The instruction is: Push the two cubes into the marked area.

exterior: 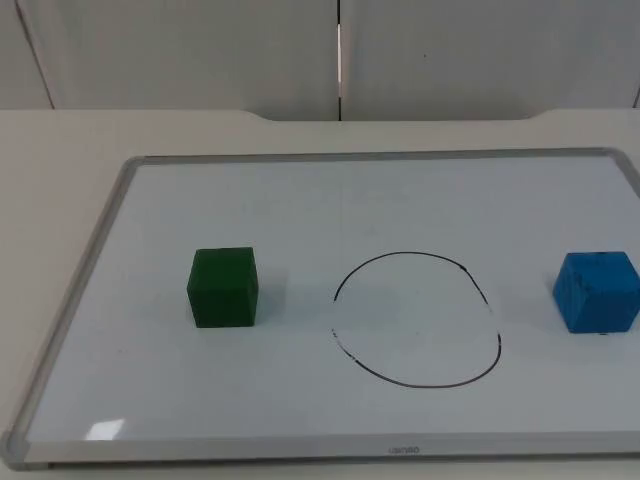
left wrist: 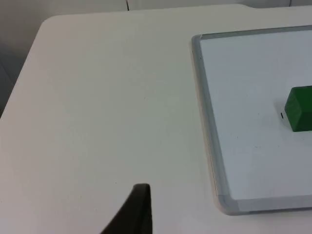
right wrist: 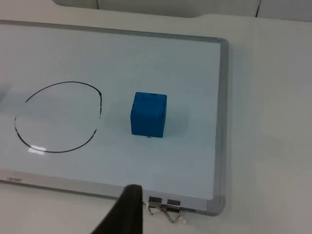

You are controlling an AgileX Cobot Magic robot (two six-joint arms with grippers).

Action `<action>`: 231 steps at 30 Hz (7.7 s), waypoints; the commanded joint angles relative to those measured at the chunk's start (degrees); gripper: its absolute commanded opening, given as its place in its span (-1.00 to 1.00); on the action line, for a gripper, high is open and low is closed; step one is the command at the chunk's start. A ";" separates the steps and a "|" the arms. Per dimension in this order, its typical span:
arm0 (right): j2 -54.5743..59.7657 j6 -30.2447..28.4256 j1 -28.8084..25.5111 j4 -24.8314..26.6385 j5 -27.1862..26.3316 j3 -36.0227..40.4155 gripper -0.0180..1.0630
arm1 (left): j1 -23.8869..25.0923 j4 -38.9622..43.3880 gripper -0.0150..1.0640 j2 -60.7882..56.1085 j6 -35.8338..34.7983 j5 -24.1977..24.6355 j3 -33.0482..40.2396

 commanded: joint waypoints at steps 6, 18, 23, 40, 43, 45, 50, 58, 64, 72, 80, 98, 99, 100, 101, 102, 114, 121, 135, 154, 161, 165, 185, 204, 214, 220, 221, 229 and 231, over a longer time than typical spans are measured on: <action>-0.24 -0.37 -0.38 -0.03 -0.38 -0.06 0.98 | 0.09 -0.17 0.96 4.50 -0.27 -1.71 -3.24; -0.24 -0.37 -0.38 -0.03 -0.38 -0.06 0.98 | 0.09 -0.17 0.16 8.24 -0.27 -3.14 -3.61; -0.24 -0.37 -0.38 -0.03 -0.38 -0.06 0.98 | 0.09 -0.28 -0.39 8.24 0.04 -3.92 -3.61; -0.24 -0.37 -0.38 -0.03 -0.38 -0.06 0.98 | 0.09 -1.12 -0.63 12.75 0.16 -8.55 -3.61; -0.24 -0.37 -0.38 -0.03 -0.38 -0.06 0.98 | 0.09 -1.61 -0.63 17.08 0.16 -11.17 -3.61; -0.24 -0.37 -0.38 -0.03 -0.38 -0.06 0.98 | 0.09 -2.16 -0.64 20.38 0.31 -13.43 -3.61; -0.24 -0.37 -0.38 -0.03 -0.38 -0.06 0.98 | 0.09 -13.36 -0.65 32.17 8.77 -18.64 -3.61; -0.24 -0.37 -0.38 -0.03 -0.38 -0.06 0.98 | 0.09 -31.83 -0.98 45.90 26.88 -20.00 -3.61; -0.24 -0.37 -0.38 -0.03 -0.38 -0.06 0.98 | 0.09 -37.61 -0.98 55.47 29.89 -23.94 -3.61; -0.24 0.76 -0.38 0.10 -0.38 -0.06 0.98 | 0.09 -39.09 -0.98 58.52 29.98 -28.52 -3.61; -0.24 0.76 -0.38 0.10 -0.38 -0.06 0.98 | 0.09 -39.45 -0.98 58.52 29.98 -29.92 -3.61; -0.24 0.76 -5.74 0.10 -0.38 -0.06 0.98 | -0.01 -50.28 -0.98 58.52 36.78 -34.08 -3.61; -0.24 0.76 -5.74 0.10 -0.38 -0.06 0.98 | -0.01 -50.28 -0.98 58.52 36.78 -34.08 -3.61; -0.24 0.76 -5.74 0.10 -0.38 -0.06 0.98 | -0.01 -50.28 -0.98 58.79 36.78 -34.97 -3.61; -0.24 0.76 -5.74 0.10 -0.38 -0.06 0.98 | -0.01 -50.28 -0.98 59.26 36.78 -35.88 -3.61; -0.24 0.76 -5.74 0.10 -0.38 -0.06 0.98 | -0.01 -50.28 -0.98 60.01 36.78 -36.22 -3.61; -0.24 0.76 -5.74 0.10 -0.38 -0.06 0.98 | -1.10 -60.38 -0.98 75.50 46.16 -35.74 -6.21; -0.24 0.76 -5.74 0.10 -0.38 -0.06 0.98 | -5.55 -60.39 -0.98 84.27 46.19 -41.04 -10.80; -0.24 0.76 -5.74 0.10 -0.38 -0.06 0.98 | -9.35 -60.20 -0.98 98.56 47.16 -50.98 -14.60; -0.24 0.76 -5.72 -0.01 -0.38 -0.06 0.98 | -9.35 -60.38 -0.98 112.76 47.71 -48.03 -22.42; -0.24 0.76 -5.72 -0.01 -0.38 -0.06 0.98 | -11.33 -62.05 -0.98 112.75 49.95 -47.98 -22.42; -0.24 0.76 -5.72 -0.01 -0.38 -0.06 0.98 | -13.60 -62.05 -0.98 112.75 50.08 -49.27 -22.42; -0.24 0.76 -5.72 -0.01 -0.38 -0.06 0.98 | -15.72 -62.35 -0.98 112.75 50.08 -48.67 -22.42; -0.24 0.76 -5.72 -0.01 -0.38 -0.06 0.98 | -16.09 -64.06 -0.98 112.75 50.08 -47.53 -22.42; -0.24 0.76 -5.72 -0.01 -0.38 -0.06 0.98 | -20.01 -68.83 -0.98 112.75 54.38 -48.78 -22.42; -0.24 0.76 -5.72 -0.01 -0.38 -0.06 0.98 | -20.14 -69.38 -0.98 112.75 54.38 -48.36 -22.42; -0.24 0.76 -5.72 -0.01 -0.38 -0.06 0.98 | -20.14 -69.38 -0.98 112.75 54.38 -48.21 -22.42; -0.24 0.76 -5.72 -0.01 -0.38 -0.06 0.98 | -20.29 -70.37 -0.98 112.75 54.38 -45.36 -22.42; -0.24 0.76 -5.72 -0.01 -0.38 -0.06 0.98 | -20.30 -70.50 -0.98 112.75 54.49 -45.22 -22.42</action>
